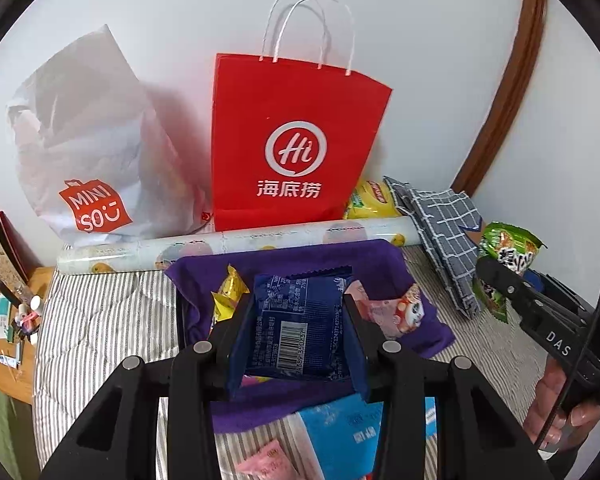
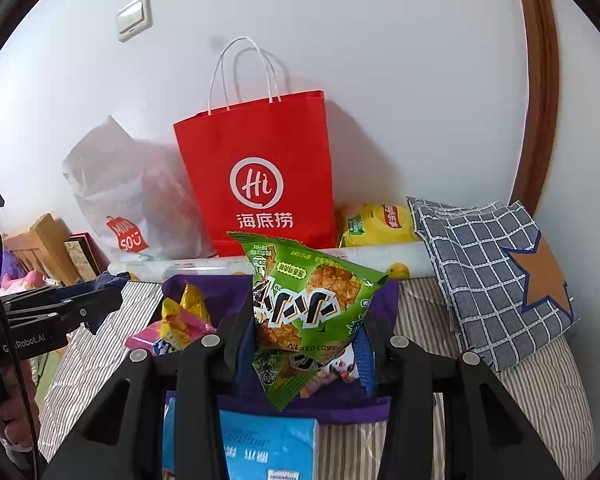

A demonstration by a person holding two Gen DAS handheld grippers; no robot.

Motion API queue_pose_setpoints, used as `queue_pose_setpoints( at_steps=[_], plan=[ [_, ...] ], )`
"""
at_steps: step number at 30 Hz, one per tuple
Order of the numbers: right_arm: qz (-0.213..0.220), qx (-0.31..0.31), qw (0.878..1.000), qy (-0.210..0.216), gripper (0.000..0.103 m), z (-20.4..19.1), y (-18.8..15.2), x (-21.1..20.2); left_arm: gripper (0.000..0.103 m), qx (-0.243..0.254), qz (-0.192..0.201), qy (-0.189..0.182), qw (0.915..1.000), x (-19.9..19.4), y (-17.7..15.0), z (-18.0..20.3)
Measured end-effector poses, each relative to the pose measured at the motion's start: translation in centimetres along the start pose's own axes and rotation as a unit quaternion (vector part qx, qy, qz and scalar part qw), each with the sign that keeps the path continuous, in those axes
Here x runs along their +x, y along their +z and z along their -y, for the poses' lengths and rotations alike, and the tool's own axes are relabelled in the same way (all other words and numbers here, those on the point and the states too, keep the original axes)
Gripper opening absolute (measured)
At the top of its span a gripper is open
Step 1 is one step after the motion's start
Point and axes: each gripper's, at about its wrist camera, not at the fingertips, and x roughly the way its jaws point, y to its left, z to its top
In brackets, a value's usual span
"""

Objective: Organize snacks
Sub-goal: 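Lower both held snacks onto the towel and open both tools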

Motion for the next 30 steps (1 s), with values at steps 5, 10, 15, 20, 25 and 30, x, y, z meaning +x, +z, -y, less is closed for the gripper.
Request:
queue_pose_setpoints(
  at_steps=[5,10,15,20,25,30],
  plan=[
    [-0.008,0.005,1.0,0.002,0.042,0.6,0.7,2.0,0.04,-0.01,-0.008,0.007,0.9999,1.8,0.9,-0.9],
    [-0.012,0.003,1.0,0.011,0.042,0.7,1.4,3.8,0.04,-0.017,-0.01,0.005,0.9998,3.4,1.9,-1.5],
    [-0.022,0.022,0.999,0.028,0.042,1.0,1.4,6.5,0.04,-0.026,-0.027,-0.001,0.9993,6.0,2.0,-2.3],
    [-0.048,0.022,0.998,0.035,0.042,0.7,-0.1,9.3,0.04,-0.024,-0.05,0.004,0.9984,8.4,1.7,-3.0],
    [-0.08,0.017,0.996,0.034,0.042,0.7,-1.9,11.6,0.04,-0.034,-0.067,0.008,0.9971,10.0,1.3,-4.0],
    [-0.091,0.017,0.995,0.036,0.042,1.1,-2.9,12.5,0.04,-0.032,-0.077,0.016,0.9964,10.8,0.9,-4.1]
  ],
)
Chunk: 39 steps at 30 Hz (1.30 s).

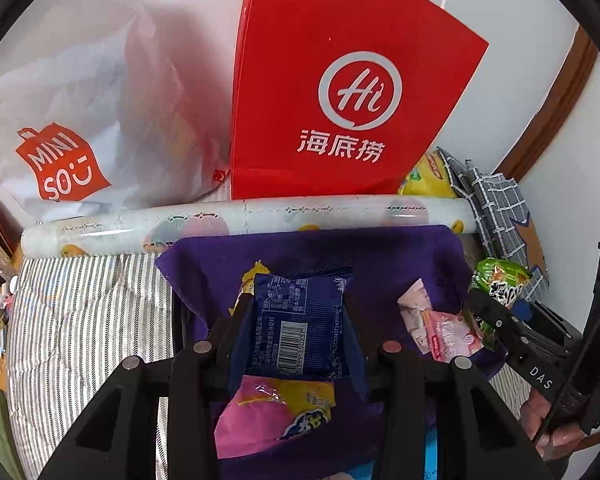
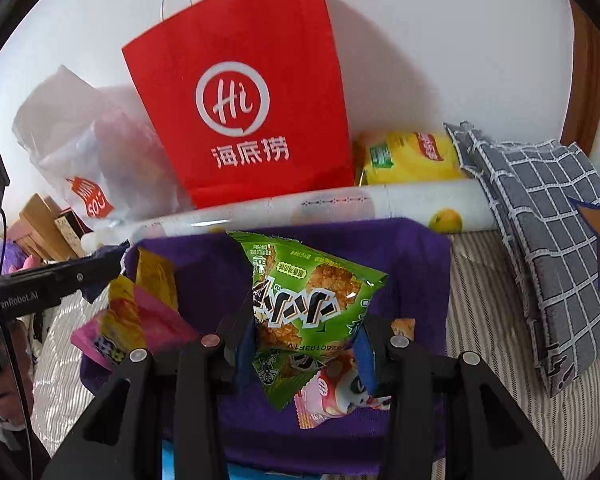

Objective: Organize snacks
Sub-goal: 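Lower both held snacks onto the towel and open both tools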

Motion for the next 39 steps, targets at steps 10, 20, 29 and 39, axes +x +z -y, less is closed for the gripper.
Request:
queue_pose_setpoints(
  at_steps=[10,20,29,39],
  plan=[
    [0.005,-0.011,1.0,0.0,0.042,-0.4,-0.2,-0.1,0.04,0.006,-0.01,0.003,0.9999,0.4,-0.2,0.3],
    [0.002,-0.027,1.0,-0.003,0.044,-0.7,-0.3,0.1,0.04,0.002,-0.024,0.007,0.9997,1.2,-0.4,0.0],
    [-0.004,-0.025,1.0,-0.005,0.051,-0.7,-0.5,0.3,0.041,-0.003,-0.032,0.006,0.9995,1.4,-0.3,-0.3],
    [0.021,-0.029,0.999,-0.01,0.053,-1.0,0.3,-1.6,0.042,-0.004,-0.036,-0.003,0.9993,1.0,-0.3,-0.1]
  ],
)
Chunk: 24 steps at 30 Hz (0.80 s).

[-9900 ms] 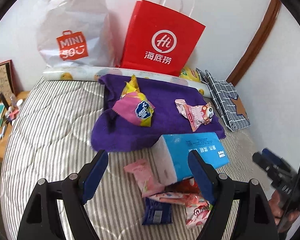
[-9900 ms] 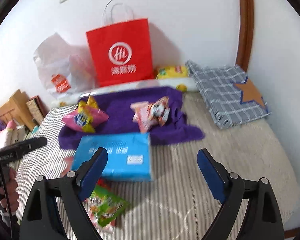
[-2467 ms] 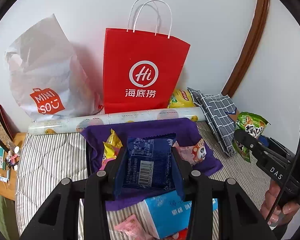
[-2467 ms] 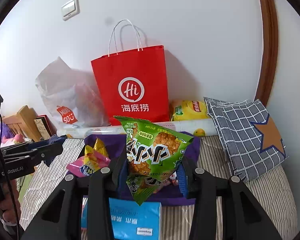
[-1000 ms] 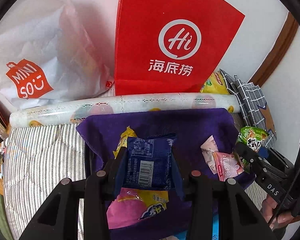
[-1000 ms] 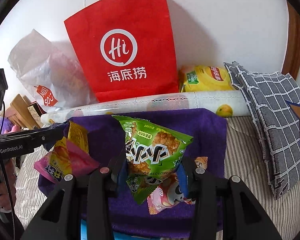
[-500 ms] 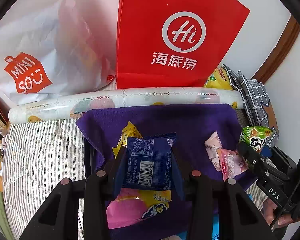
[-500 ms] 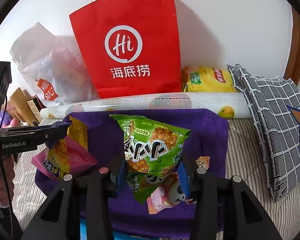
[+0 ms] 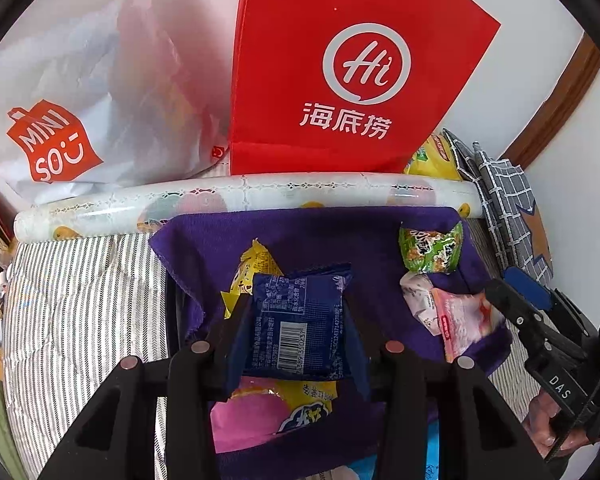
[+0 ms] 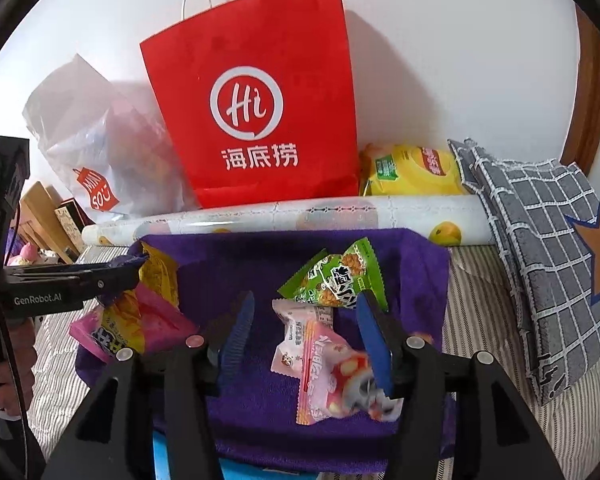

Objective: Organize snacks
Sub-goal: 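Lower both held snacks onto the towel and open both tools, then move both open tools back to the remaining snacks beside the tissue pack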

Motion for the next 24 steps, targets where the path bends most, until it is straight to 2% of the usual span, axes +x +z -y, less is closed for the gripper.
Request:
queue_pose_setpoints(
  at_steps=[8,12,20,24],
  plan=[
    [0.012,0.006,1.0,-0.025,0.056,-0.9,-0.1,-3.1,0.055,0.0,0.008,-0.01,0.9999,-1.5,0.2,0.4],
    [0.024,0.002,0.998,-0.056,0.056,-1.3,-0.9,-5.2,0.056,0.004,0.022,-0.015,0.9996,-3.1,0.2,0.8],
    [0.035,0.021,0.995,-0.091,0.056,-0.9,-3.1,-9.6,0.059,0.014,0.053,-0.026,0.9982,-7.4,-0.8,1.9],
    [0.028,0.035,0.995,-0.087,0.056,-0.8,-4.3,-11.6,0.06,0.017,0.057,-0.03,0.9978,-9.2,-2.7,2.2]
  ],
)
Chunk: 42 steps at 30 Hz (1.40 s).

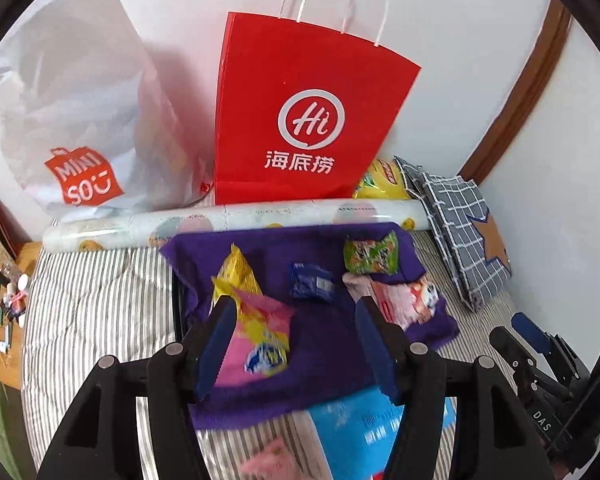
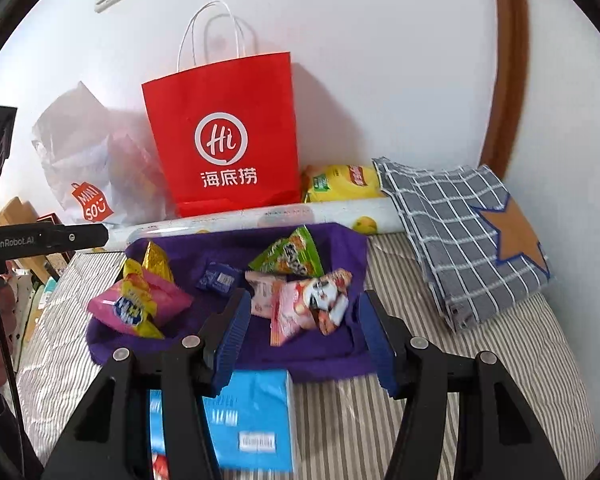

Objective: Organize snacks
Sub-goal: 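Move both open tools back to the remaining snacks beside the tissue pack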

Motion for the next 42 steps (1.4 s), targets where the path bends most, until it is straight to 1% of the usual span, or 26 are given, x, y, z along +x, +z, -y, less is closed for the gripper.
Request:
queue_pose_setpoints(
  at_steps=[3,7,13,19,24,32,42],
  plan=[
    [-0.013,0.007,1.0,0.016,0.056,0.1,-1.0,-1.3,0.062,0.003,0.003,0.003,1.0,-1.4,-1.4,0.1],
    [-0.017,-0.007,1.0,0.018,0.057,-0.7,-3.0,-3.1,0.063,0.002,0.003,0.01,0.9999,-3.0,-3.7,-0.2],
    [-0.035,-0.017,0.999,0.038,0.057,-2.1,-6.3,-4.4,0.064,-0.011,-0.004,0.015,0.9998,-4.4,-6.7,-0.8],
    [-0.045,-0.019,0.998,0.051,0.057,-3.4,-8.7,-5.5,0.064,-0.013,-0.01,0.019,0.9997,-5.4,-9.3,-1.4],
    [-0.053,-0.027,0.997,0.048,0.057,-4.2,-10.5,-5.8,0.064,-0.013,-0.017,0.021,0.9996,-5.5,-10.9,-1.7],
    [-0.077,-0.019,0.996,0.051,0.057,-4.4,-12.8,-5.0,0.064,-0.014,-0.037,0.023,0.999,-4.4,-13.0,-1.9],
    [-0.102,-0.017,0.993,0.061,0.057,-5.0,-14.5,-3.7,0.064,-0.033,-0.055,0.027,0.9976,-3.0,-14.3,-3.8]
  ],
)
